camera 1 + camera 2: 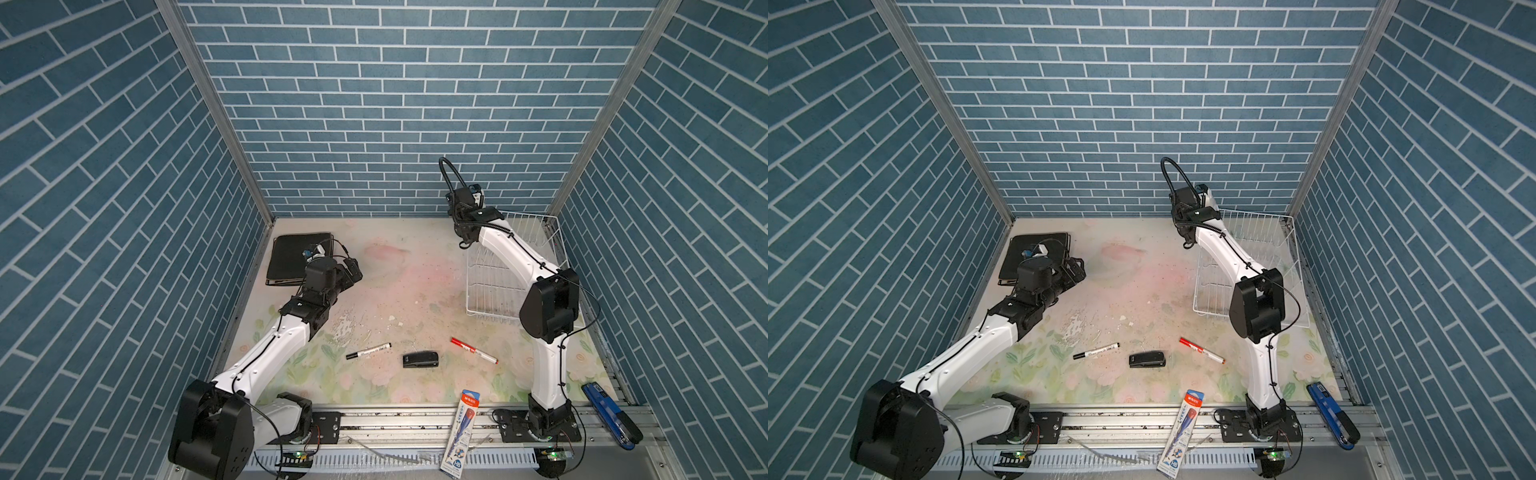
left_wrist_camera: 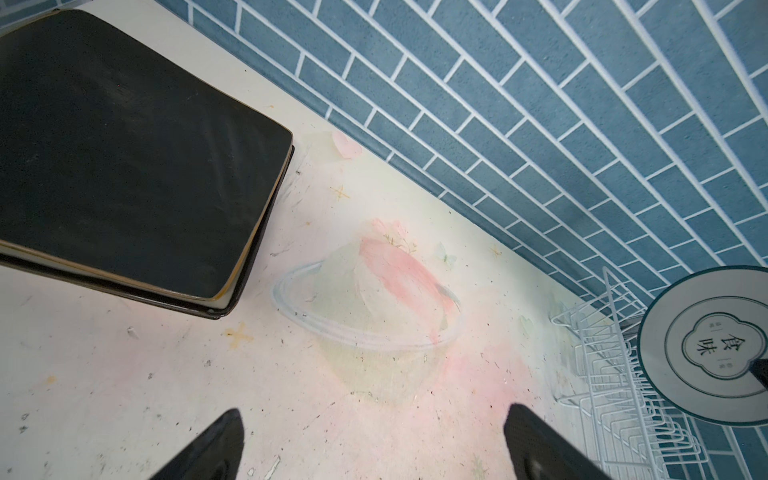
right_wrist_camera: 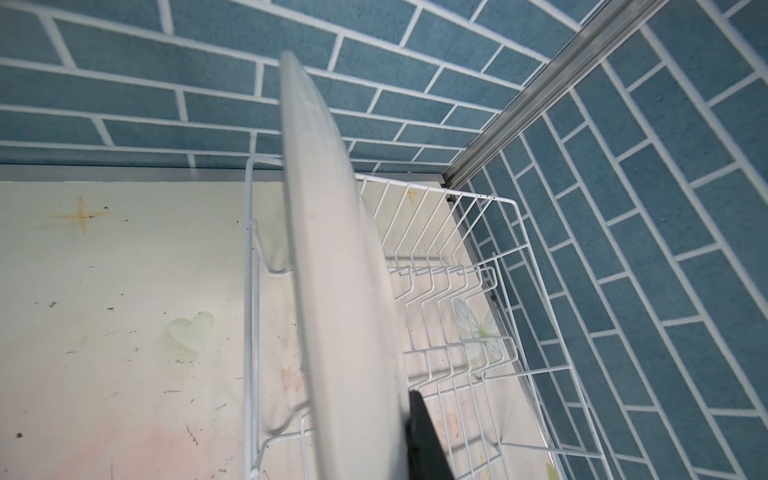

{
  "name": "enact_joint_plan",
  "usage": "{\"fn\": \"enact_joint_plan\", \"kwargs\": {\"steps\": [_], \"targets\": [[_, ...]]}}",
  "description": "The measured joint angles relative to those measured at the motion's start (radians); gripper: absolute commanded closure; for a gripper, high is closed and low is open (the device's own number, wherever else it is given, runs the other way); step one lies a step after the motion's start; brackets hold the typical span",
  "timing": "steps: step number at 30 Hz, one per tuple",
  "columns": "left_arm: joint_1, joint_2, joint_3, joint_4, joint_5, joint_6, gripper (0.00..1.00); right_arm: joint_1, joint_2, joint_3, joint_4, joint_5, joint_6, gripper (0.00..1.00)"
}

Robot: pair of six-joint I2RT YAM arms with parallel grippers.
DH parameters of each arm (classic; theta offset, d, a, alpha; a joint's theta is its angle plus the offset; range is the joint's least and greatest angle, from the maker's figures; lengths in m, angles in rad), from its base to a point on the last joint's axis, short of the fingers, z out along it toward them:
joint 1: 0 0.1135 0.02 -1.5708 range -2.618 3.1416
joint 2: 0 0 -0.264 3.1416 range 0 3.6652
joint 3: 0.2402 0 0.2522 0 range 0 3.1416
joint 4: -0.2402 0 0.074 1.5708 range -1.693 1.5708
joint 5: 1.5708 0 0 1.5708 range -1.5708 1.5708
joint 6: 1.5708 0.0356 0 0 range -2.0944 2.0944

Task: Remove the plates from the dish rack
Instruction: 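Close the right gripper on the white plate's rim and lift it from the rack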

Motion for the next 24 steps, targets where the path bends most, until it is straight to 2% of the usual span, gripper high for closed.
{"fn": "enact_joint_plan", "kwargs": {"steps": [15,24], "targets": [[0.0,-0.003,0.0,-0.023,0.005,0.009,0.0,0.01,-0.369,-0.352,0.19,-0.099,0.021,1.0],[-0.006,-0.003,0.014,-0.023,0.024,0.015,0.0,0.01,-0.56,-0.569,0.331,-0.267,0.102,1.0]]}}
